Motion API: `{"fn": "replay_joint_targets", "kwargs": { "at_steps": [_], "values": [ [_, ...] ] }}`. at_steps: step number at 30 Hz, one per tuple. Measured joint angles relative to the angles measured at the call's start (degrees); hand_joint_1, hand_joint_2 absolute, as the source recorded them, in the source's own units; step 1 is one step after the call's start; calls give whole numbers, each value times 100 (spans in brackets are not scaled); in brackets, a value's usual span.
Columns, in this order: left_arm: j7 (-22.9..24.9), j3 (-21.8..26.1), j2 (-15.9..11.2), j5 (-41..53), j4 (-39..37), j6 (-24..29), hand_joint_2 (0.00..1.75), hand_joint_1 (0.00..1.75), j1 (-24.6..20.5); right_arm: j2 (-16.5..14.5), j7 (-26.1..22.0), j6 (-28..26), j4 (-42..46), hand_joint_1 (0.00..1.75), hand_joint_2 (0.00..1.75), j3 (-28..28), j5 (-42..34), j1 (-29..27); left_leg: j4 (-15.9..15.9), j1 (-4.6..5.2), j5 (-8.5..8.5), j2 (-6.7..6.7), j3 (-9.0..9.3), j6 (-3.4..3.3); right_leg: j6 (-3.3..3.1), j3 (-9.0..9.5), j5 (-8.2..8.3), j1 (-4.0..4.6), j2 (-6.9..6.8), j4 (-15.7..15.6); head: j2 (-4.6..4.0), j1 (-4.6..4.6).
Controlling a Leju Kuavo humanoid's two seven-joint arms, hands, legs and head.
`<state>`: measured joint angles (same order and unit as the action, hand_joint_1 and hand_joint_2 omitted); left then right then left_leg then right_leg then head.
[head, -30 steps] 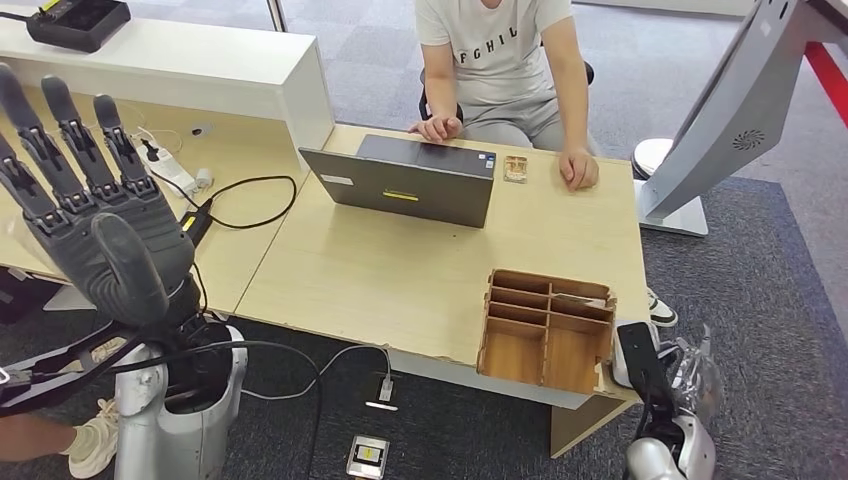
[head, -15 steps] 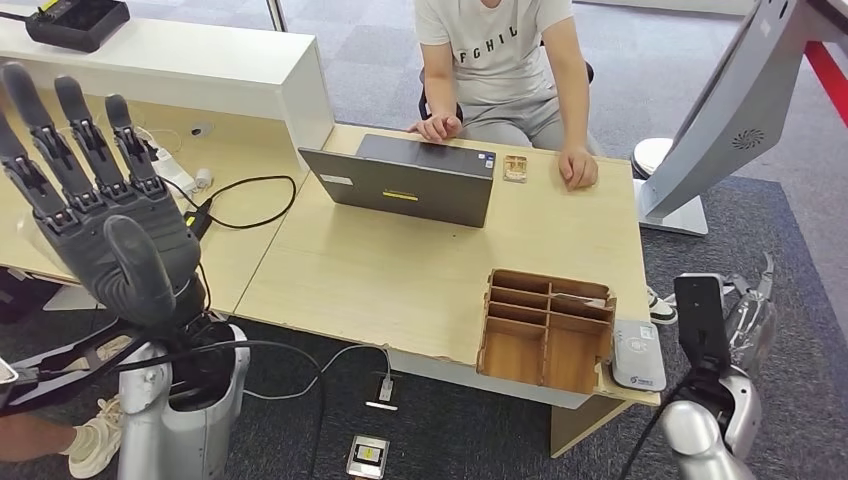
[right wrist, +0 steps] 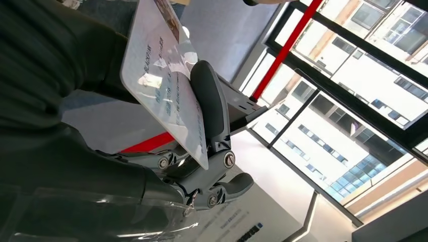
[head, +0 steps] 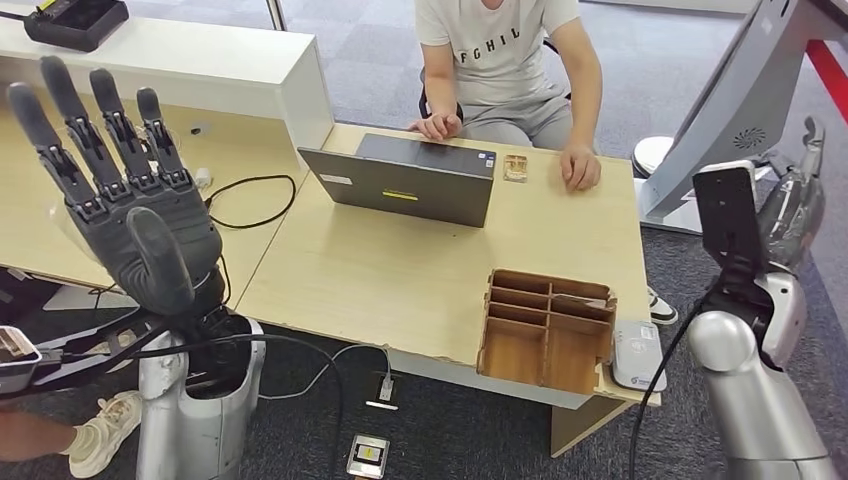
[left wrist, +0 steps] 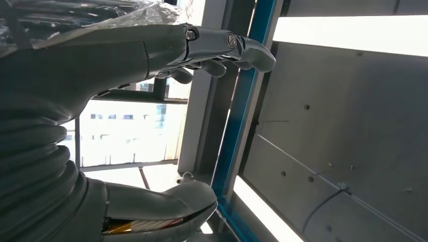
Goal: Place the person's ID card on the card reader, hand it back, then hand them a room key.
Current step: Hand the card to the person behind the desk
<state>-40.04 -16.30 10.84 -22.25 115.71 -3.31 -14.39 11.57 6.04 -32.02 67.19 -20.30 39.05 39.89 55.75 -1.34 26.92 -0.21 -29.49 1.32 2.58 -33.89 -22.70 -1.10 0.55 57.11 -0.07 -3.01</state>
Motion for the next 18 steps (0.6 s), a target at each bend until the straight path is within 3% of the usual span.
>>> {"fn": "replay_joint_targets", "kwargs": {
  "at_steps": [10, 18],
  "values": [
    [0, 44, 221, -67, -107, -327, 175, 0, -113, -627, 83, 144, -1745, 175, 175, -679, 461, 1424, 0, -5, -3, -6, -6, 4, 0, -6, 0, 3, -4, 4, 0, -1],
    [0, 94, 326, -93, -192, -469, 175, 0, -165, -1241, 169, 149, -2931, 175, 175, -1165, 629, 1909, 0, -6, -3, -6, -4, 5, 0, -8, -1, 5, -3, 3, 0, 0]
  ]
}}
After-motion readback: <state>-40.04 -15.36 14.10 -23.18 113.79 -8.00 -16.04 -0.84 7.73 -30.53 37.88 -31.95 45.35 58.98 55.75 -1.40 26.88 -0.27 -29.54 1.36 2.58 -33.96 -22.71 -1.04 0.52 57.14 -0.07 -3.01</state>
